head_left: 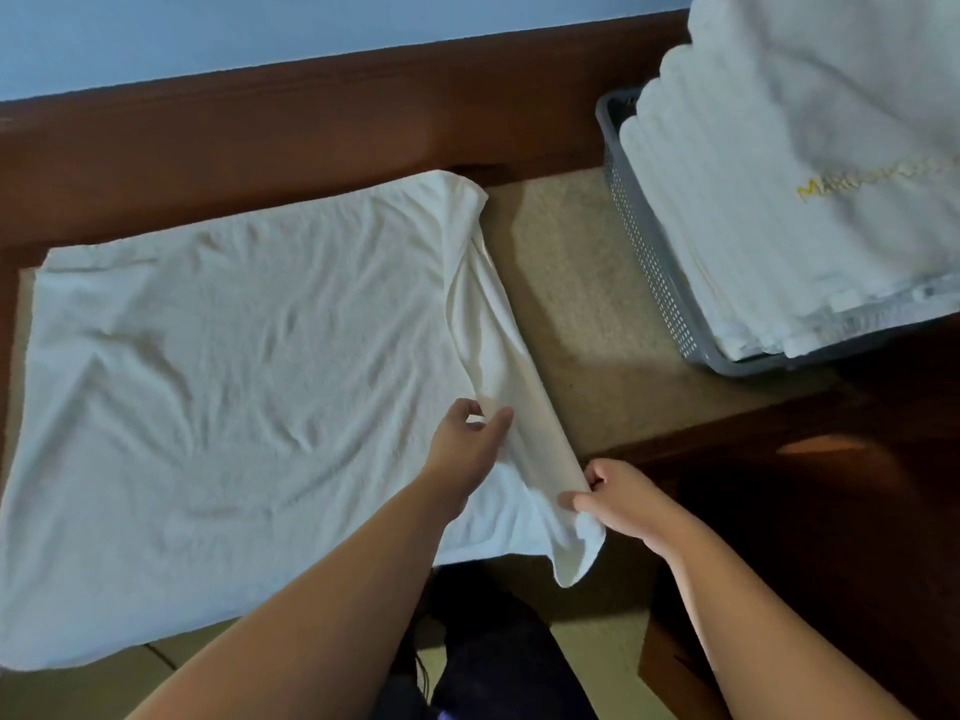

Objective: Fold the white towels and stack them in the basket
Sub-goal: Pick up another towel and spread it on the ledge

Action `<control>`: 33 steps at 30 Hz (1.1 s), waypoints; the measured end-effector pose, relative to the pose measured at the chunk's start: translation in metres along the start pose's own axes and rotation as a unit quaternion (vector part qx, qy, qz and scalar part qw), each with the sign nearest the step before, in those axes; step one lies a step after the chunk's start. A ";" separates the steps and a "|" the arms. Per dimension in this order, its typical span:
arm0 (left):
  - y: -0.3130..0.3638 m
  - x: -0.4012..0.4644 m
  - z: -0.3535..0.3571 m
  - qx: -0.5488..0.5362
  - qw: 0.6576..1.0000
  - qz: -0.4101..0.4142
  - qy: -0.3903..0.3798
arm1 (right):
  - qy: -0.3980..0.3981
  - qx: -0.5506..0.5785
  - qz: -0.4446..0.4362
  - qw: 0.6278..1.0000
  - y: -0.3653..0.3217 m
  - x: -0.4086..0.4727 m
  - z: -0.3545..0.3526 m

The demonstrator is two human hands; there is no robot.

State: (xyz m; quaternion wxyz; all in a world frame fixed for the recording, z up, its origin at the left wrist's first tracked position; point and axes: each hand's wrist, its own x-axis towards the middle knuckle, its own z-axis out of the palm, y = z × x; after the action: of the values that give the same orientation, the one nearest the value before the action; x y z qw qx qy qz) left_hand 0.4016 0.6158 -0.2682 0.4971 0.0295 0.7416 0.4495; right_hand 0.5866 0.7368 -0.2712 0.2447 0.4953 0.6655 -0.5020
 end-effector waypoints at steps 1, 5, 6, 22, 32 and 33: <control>0.001 -0.001 0.000 -0.004 1.000 0.012 0.002 | 0.006 0.002 0.004 1.000 0.008 -0.002 0.000; 0.003 -0.005 0.008 0.035 0.999 0.026 -0.030 | -0.008 -0.025 0.026 0.999 0.034 -0.008 0.003; 0.003 -0.006 0.011 0.049 0.998 0.026 -0.038 | -0.003 -0.027 0.035 0.999 0.038 -0.009 0.004; 0.008 -0.003 0.016 0.009 0.994 0.005 -0.107 | 0.147 0.048 -0.099 0.983 -0.052 0.020 -0.015; 0.042 0.037 -0.015 0.056 0.996 0.064 -0.039 | 0.180 -0.036 -0.157 0.970 -0.154 0.108 -0.022; 0.046 0.042 -0.017 0.062 0.995 0.069 -0.039 | 0.184 -0.051 -0.160 0.968 -0.166 0.117 -0.023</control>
State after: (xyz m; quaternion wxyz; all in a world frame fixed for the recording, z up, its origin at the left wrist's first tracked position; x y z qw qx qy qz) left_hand 0.3490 0.6523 -0.2641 0.4905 0.1288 0.7446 0.4340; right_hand 0.3949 0.8050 -0.2882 0.0594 0.4536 0.7943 -0.3998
